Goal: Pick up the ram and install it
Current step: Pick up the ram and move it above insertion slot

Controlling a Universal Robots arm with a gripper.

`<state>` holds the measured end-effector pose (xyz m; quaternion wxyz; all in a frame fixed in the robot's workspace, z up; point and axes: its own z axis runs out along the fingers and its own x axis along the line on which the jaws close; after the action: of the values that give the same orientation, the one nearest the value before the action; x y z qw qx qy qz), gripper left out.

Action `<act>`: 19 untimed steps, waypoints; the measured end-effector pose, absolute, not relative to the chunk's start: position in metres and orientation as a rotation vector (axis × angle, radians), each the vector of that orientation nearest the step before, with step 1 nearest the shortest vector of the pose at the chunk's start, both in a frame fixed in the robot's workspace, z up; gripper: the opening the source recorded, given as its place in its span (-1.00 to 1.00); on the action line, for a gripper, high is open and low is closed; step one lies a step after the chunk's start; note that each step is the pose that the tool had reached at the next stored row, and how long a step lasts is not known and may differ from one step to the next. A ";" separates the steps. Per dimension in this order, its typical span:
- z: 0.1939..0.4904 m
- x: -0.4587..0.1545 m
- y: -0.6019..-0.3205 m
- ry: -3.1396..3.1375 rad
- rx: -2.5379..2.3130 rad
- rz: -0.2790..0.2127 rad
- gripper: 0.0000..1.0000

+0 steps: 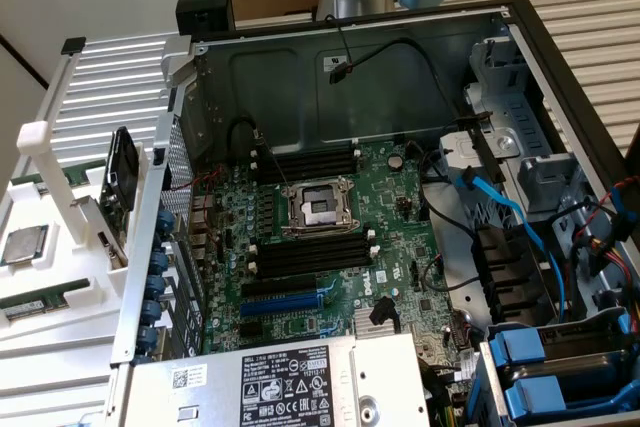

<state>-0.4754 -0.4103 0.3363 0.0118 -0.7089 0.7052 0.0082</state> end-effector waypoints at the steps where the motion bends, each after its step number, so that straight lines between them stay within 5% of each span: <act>1: 0.335 -0.474 -0.411 2.199 -2.211 0.026 -0.79; 19: 0.298 -0.463 -0.412 2.201 -2.213 0.030 -0.79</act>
<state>-0.4625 -0.4123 0.2984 0.0103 -0.7090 0.7051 0.0097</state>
